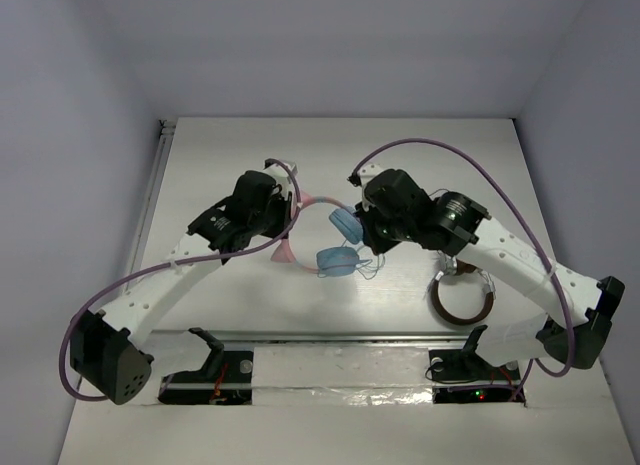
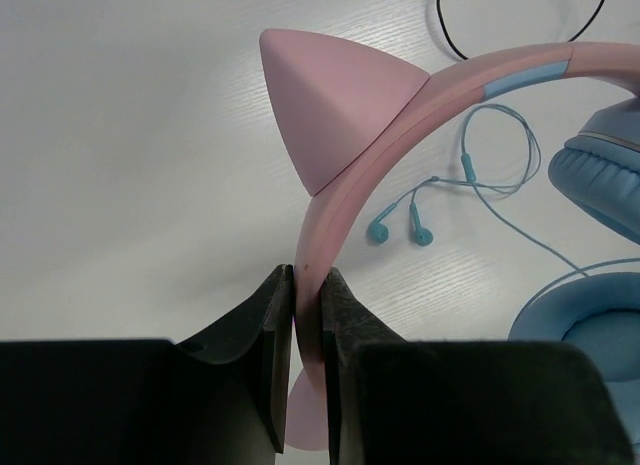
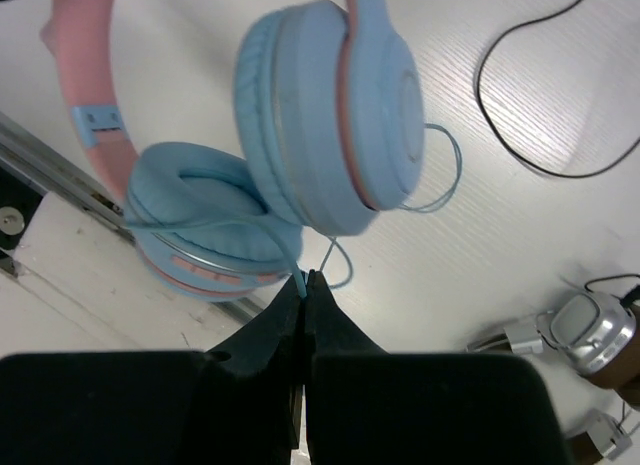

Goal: Wrap the headphones

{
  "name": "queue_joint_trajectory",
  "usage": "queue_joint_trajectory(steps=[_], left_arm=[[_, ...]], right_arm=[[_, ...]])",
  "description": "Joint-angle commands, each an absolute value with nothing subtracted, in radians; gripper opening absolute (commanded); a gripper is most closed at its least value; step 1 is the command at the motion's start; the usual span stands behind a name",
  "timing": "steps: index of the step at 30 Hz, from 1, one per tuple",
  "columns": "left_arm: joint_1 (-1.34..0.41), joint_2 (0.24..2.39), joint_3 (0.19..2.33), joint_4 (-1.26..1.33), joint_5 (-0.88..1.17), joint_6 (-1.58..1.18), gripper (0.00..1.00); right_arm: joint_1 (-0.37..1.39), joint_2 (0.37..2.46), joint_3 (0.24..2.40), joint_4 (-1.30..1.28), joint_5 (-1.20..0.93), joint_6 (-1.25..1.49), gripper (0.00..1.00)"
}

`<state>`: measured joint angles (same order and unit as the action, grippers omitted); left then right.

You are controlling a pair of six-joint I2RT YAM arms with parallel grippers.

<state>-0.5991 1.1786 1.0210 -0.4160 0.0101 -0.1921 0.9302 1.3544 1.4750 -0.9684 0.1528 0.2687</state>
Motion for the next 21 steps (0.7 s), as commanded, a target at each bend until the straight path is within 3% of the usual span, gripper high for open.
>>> queue_joint_trajectory(steps=[1, 8, 12, 21], left_arm=[[-0.575, 1.123, 1.069, -0.394, 0.103, -0.163, 0.00], [-0.529, 1.109, 1.082, -0.416, 0.277, -0.115, 0.00], [-0.529, 1.126, 1.058, -0.402, 0.409, -0.103, 0.00], [-0.560, 1.166, 1.075, -0.396, 0.483, -0.095, 0.00]], right_arm=[[0.934, 1.296, 1.465, -1.028, 0.230, 0.290, 0.00], [0.934, 1.273, 1.494, -1.005, 0.382, 0.298, 0.00], [0.934, 1.270, 1.519, -0.847, 0.332, 0.229, 0.00], [0.934, 1.376, 1.617, -0.755, 0.291, 0.101, 0.00]])
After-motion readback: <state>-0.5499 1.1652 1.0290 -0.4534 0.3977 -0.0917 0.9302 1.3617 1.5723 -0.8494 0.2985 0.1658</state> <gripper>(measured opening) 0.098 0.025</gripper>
